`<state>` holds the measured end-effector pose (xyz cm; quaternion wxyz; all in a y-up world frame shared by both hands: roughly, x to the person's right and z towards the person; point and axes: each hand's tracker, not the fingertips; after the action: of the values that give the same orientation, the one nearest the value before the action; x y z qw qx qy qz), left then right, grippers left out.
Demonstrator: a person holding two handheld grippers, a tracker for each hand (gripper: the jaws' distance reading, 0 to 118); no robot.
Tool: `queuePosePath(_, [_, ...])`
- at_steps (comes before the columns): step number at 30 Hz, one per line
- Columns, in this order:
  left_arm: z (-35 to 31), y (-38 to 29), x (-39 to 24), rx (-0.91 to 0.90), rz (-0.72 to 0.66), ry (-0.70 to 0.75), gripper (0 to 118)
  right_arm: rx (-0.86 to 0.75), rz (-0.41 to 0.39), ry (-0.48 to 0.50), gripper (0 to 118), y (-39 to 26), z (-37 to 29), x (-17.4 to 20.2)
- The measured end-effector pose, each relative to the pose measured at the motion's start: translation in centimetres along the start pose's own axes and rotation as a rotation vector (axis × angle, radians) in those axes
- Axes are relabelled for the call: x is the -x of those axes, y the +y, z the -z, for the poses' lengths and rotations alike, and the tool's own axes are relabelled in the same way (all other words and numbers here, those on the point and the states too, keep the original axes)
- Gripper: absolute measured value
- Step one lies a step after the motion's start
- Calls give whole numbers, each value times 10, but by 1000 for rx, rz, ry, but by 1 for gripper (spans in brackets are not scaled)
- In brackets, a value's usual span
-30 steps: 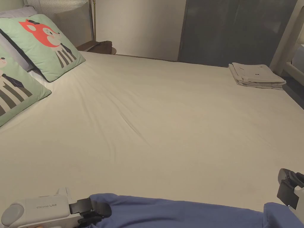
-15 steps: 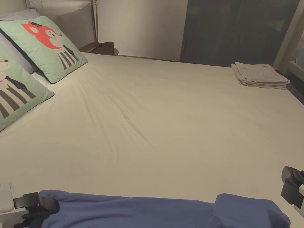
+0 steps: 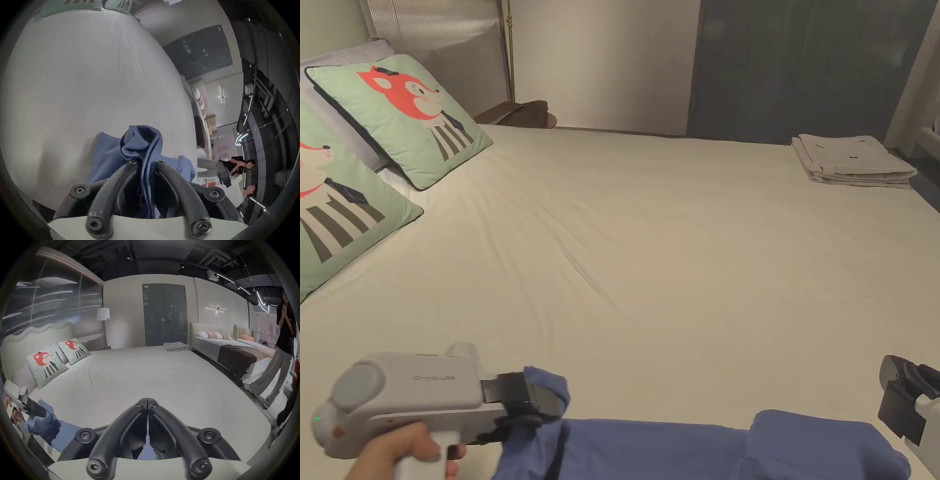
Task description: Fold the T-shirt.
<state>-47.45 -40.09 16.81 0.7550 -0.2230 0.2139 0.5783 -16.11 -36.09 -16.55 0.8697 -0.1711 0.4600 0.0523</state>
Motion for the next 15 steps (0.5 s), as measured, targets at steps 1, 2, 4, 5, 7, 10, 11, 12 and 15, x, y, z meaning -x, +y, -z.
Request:
queuePosePath(1, [15,-5,-7,4,5,2,5,-1,3,-4,0,-1,-2,-4])
queuePosePath(2, [26,-5,-8,15,16,10,5,-1,6,-8,0,-2,-4,-7])
queuePosePath(4, [50,-14,-17,28,37,43,5,-2,12,-18,0,-3,-8,-13])
queuePosePath(5, [62,-19,-21,36,52,65,5,-2,17,-24,0,-4,-10,-17])
queuePosePath(7, [82,-22,-16,43,47,85,5,-1,31,-35,0,-7,-13,-25])
queuePosePath(10, [100,-41,-27,55,52,109,5,0,44,-52,0,-9,-16,-33])
queuePosePath(11, [104,-43,-26,44,42,122,5,1,46,-55,0,-9,-19,-36])
queuePosePath(12, [106,-44,-24,19,30,136,8,1,49,-58,0,-10,-20,-37])
queuePosePath(15, [101,-43,-18,-9,2,29,61,2,55,-63,0,-13,-20,-42])
